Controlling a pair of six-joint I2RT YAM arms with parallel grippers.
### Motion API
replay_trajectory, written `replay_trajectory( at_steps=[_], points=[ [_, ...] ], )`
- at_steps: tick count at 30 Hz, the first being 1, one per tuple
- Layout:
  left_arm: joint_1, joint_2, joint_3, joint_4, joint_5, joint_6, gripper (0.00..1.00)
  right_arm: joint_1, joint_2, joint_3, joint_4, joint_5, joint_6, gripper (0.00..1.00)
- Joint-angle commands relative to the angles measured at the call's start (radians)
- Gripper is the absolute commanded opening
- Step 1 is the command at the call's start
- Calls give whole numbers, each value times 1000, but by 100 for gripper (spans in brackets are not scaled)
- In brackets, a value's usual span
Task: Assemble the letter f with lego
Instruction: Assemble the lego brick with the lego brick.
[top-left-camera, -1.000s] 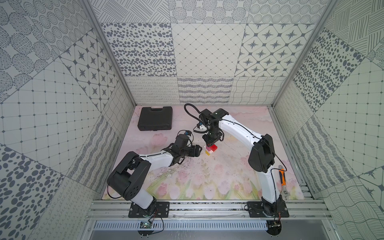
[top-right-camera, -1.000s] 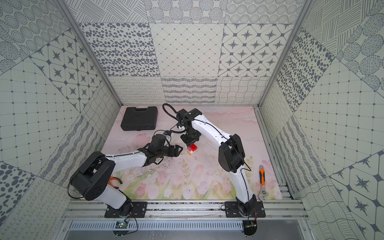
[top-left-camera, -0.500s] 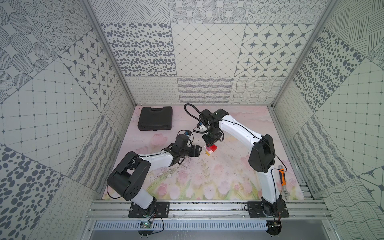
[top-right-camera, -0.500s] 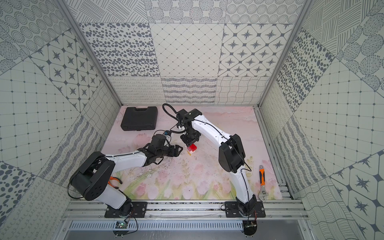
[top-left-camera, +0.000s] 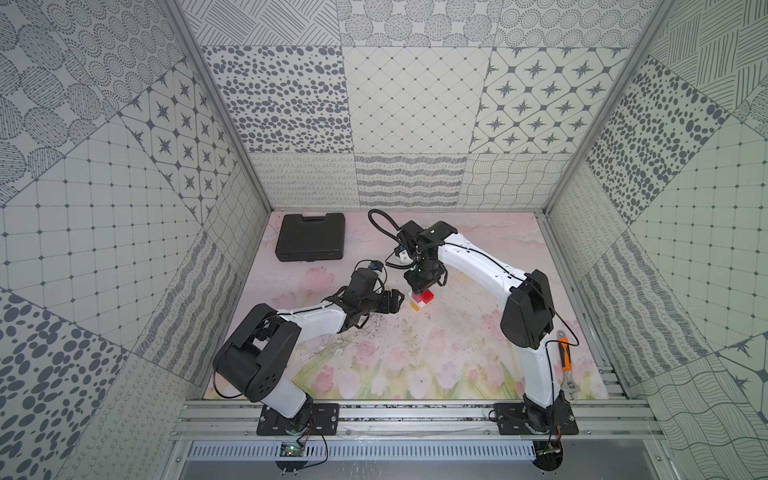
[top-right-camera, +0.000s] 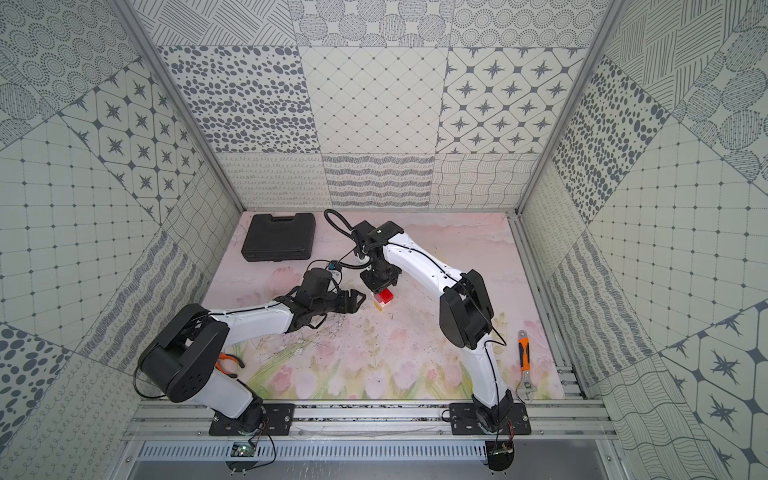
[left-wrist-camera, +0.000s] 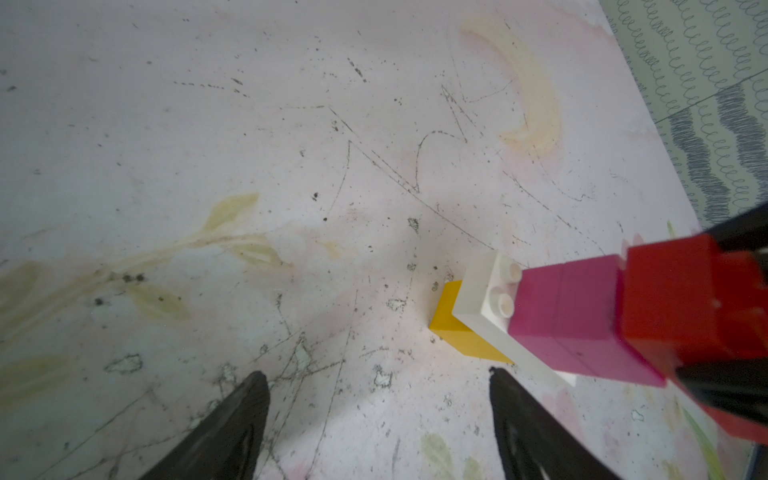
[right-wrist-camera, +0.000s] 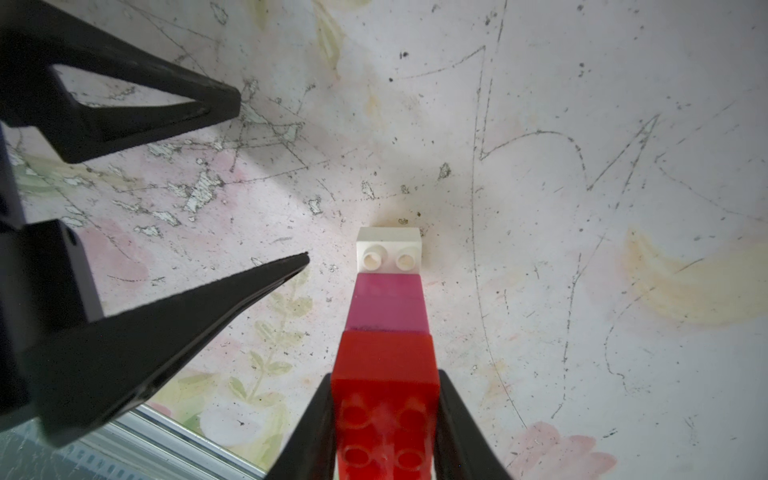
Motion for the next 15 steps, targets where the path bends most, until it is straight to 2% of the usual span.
replay_trajectory(
  at_steps=[1, 15],
  points=[
    [-3, -11, 1, 18, 7, 27, 84, 6, 31, -52, -43, 25, 14, 35],
    [-4, -13, 0, 13, 9, 30, 84, 6, 103, 9, -154, -11, -6, 34]
  ],
)
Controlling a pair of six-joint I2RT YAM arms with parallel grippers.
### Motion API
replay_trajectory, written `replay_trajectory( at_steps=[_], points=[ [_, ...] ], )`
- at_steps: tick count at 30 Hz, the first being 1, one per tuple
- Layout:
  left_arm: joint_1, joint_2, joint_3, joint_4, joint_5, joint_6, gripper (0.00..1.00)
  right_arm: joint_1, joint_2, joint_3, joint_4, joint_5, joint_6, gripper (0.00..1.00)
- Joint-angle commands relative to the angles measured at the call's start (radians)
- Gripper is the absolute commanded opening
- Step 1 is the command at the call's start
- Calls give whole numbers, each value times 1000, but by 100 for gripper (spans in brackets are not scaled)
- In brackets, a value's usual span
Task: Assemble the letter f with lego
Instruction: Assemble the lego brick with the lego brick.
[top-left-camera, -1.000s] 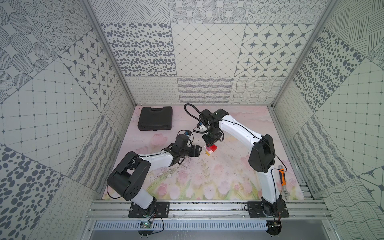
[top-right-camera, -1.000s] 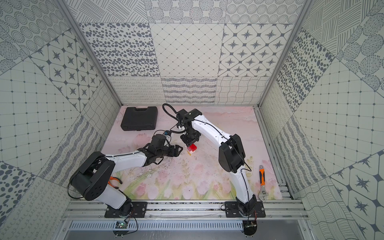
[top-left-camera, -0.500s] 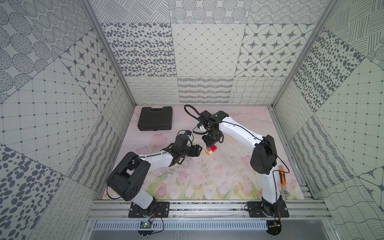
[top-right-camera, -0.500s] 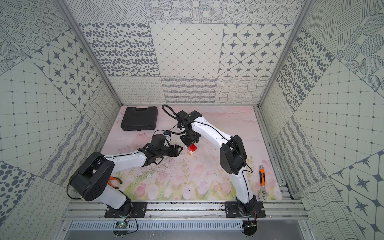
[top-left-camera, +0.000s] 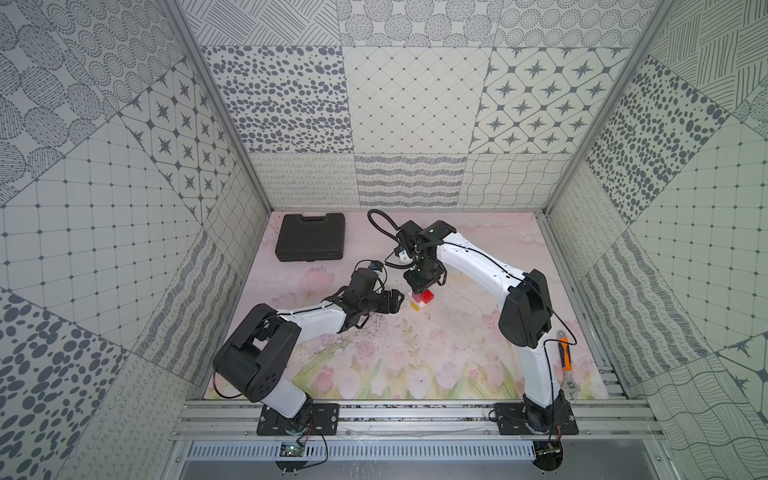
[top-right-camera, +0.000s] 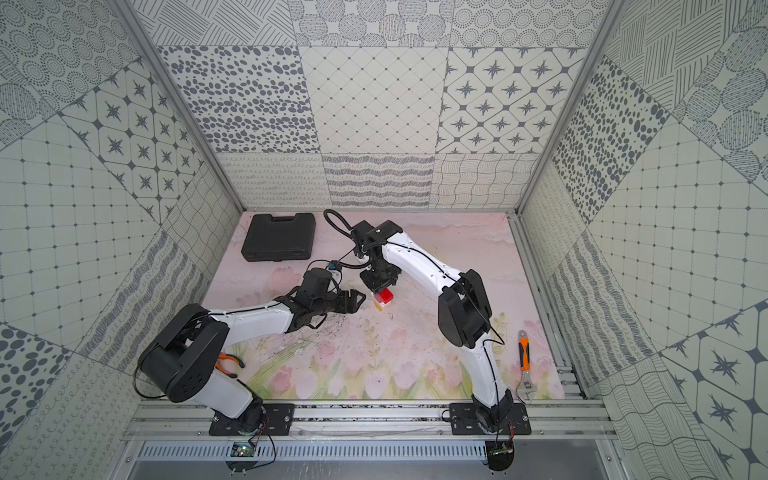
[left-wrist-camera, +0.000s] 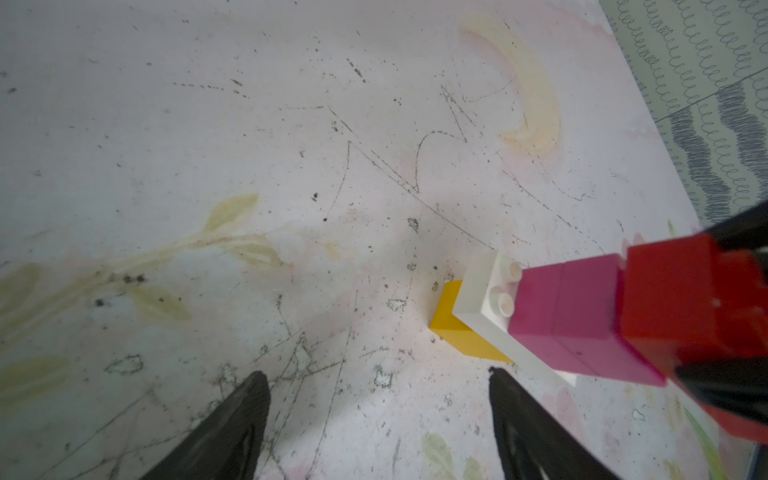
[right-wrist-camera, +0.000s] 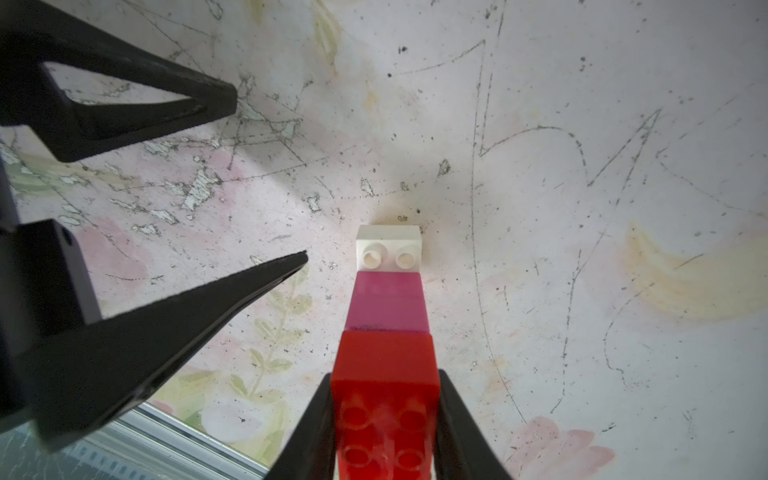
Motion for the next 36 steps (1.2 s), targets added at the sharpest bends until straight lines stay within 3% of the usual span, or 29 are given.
replay_trajectory(
  at_steps=[1, 24, 36],
  points=[
    [-3, -14, 0, 14, 8, 26, 83, 5, 87, -18, -121, -4, -6, 34],
    [-3, -40, -19, 17, -18, 32, 83, 26, 145, 26, -180, 124, 57, 32],
    [-3, -37, -16, 16, -10, 34, 82, 23, 160, 54, -180, 37, 24, 32]
  ],
)
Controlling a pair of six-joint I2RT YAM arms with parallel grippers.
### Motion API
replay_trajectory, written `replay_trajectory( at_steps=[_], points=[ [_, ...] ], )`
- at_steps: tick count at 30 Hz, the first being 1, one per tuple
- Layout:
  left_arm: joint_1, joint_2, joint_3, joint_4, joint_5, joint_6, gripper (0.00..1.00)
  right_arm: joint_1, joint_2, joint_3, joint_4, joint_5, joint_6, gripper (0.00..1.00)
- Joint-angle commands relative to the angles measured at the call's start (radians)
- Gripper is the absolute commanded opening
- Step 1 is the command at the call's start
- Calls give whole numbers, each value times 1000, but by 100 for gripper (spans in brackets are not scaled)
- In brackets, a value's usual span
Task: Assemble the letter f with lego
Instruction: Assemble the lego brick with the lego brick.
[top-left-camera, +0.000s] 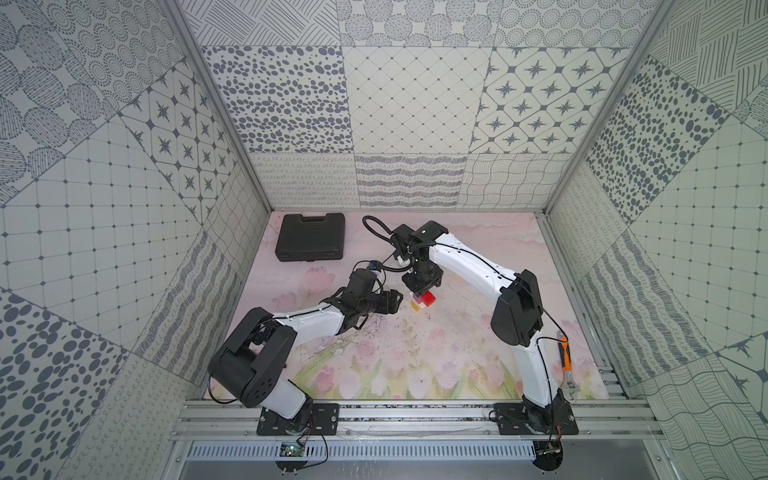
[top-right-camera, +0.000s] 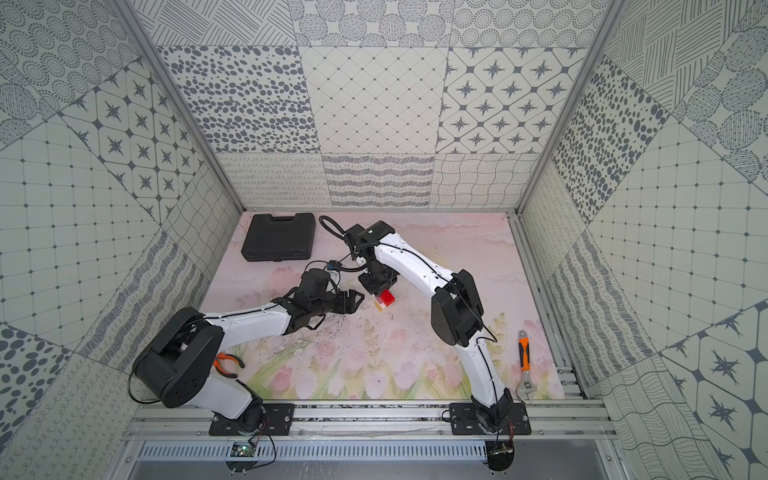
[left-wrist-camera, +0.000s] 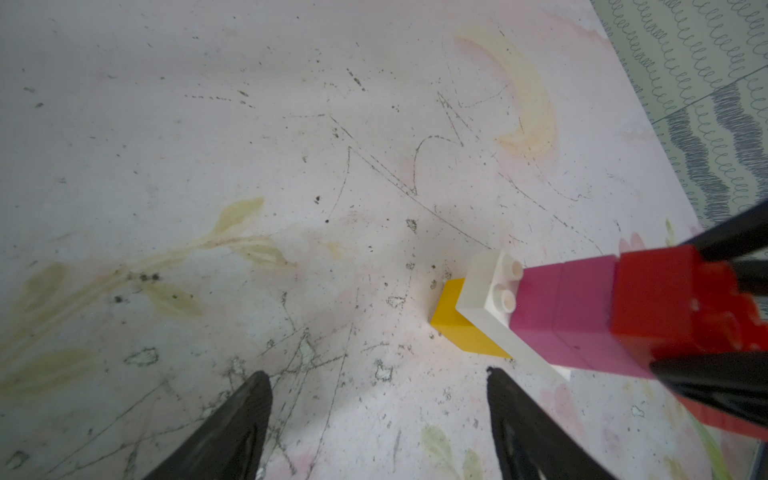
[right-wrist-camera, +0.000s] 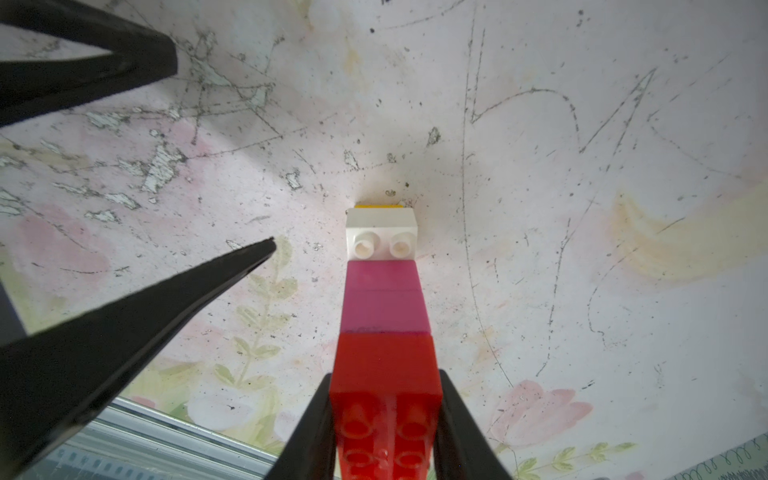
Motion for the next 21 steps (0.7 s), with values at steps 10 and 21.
replay_trajectory(
  at_steps=[10, 21],
  points=[
    [-2, -12, -2, 12, -3, 24, 82, -3, 104, -2, -66, 9, -16, 38],
    [-3, -25, -8, 7, -7, 19, 82, -6, 40, 2, -15, 11, -19, 52]
  ],
)
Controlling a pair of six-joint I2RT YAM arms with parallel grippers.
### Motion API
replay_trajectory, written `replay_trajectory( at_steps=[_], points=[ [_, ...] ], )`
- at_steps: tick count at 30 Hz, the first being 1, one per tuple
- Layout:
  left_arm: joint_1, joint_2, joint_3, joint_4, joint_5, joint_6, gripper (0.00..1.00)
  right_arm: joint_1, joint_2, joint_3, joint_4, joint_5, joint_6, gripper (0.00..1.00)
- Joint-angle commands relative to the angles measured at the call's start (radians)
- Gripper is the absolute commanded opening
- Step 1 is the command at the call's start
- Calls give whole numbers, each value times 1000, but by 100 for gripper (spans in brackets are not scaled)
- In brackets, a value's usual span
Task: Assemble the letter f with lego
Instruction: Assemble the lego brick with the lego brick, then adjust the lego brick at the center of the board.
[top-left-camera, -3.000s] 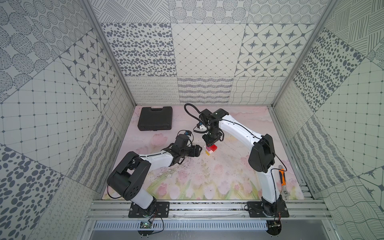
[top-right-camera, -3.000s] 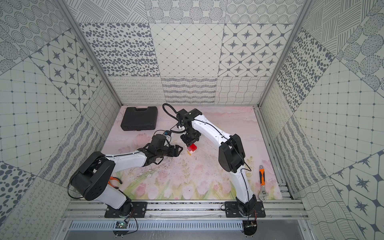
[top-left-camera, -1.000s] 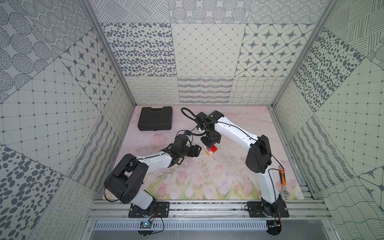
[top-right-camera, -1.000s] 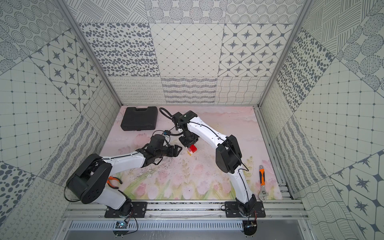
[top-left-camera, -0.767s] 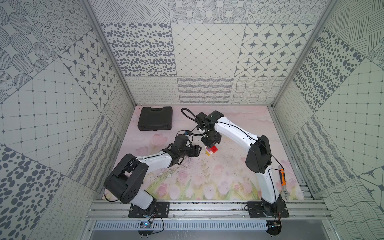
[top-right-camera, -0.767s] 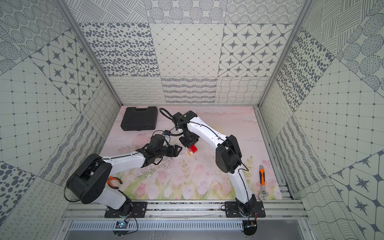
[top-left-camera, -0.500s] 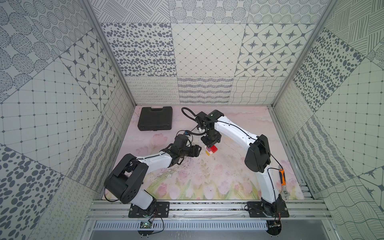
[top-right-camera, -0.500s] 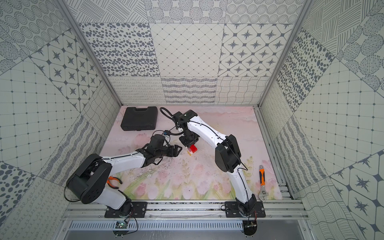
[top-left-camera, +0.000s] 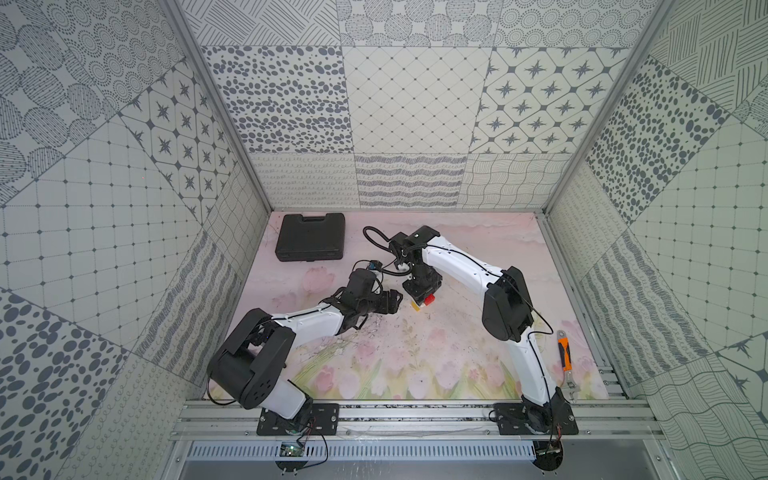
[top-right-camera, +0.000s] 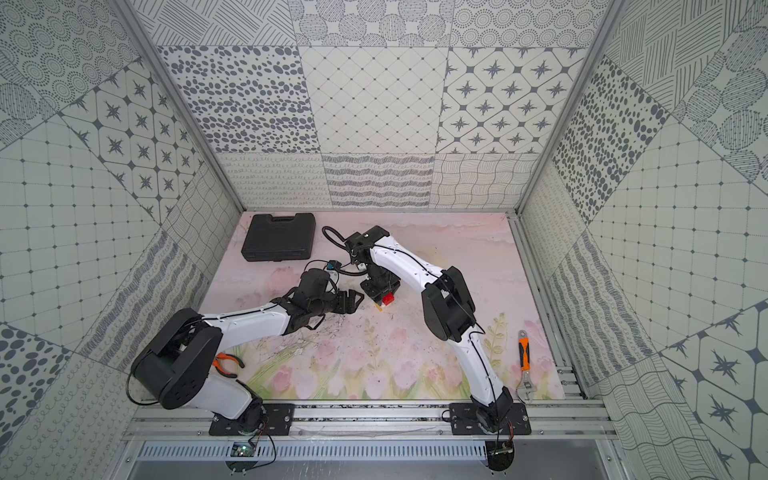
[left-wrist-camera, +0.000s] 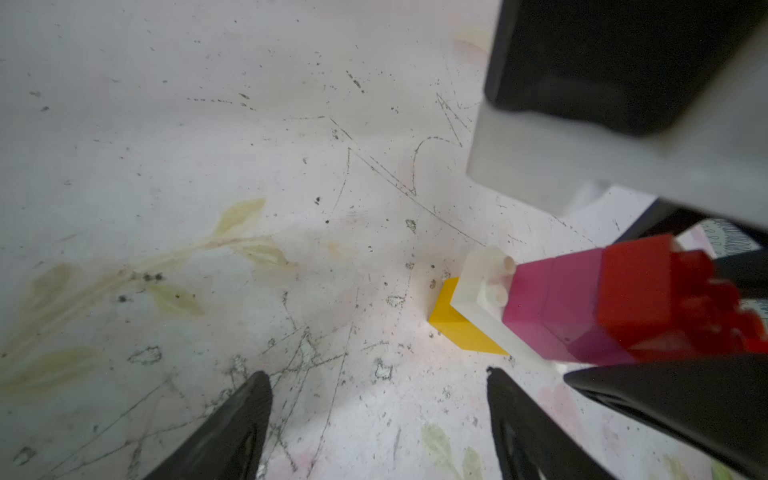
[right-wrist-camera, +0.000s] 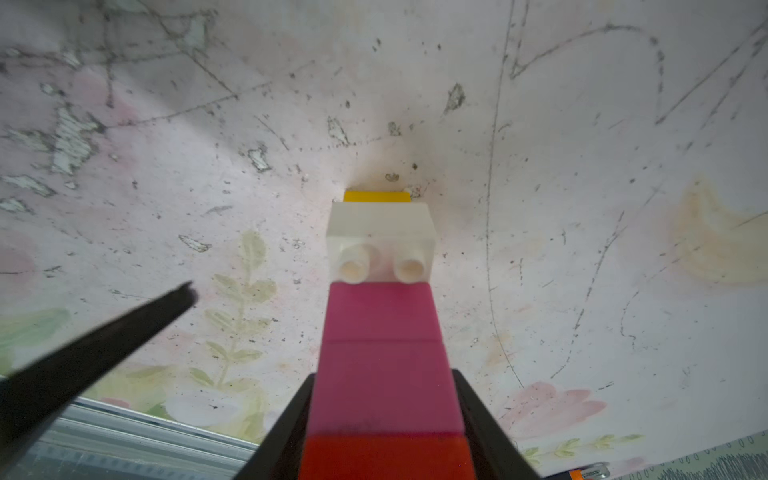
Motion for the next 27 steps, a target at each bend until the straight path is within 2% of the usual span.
replay_trajectory(
  at_steps=[1, 7, 11, 16, 21, 24, 27],
  points=[
    [-2, -14, -6, 11, -5, 16, 82, -1, -42, 1, 18, 3, -8, 54],
    [-3, -23, -11, 4, -7, 15, 82, 0, -114, -52, 96, -17, 7, 62],
    [-2, -38, -13, -8, -15, 16, 82, -7, -198, -151, 191, -16, 38, 65],
    [-2, -69, -17, -34, -33, 24, 83, -10, -362, -424, 457, -44, 79, 66],
    [-2, -102, -18, -63, -53, 27, 83, -11, -578, -787, 852, -40, 150, 69],
    [-3, -113, -11, -84, -57, 28, 84, -10, -648, -904, 985, -45, 163, 71],
    [-3, -124, -6, -96, -57, 28, 84, -8, -666, -956, 1043, -44, 146, 72]
  ],
)
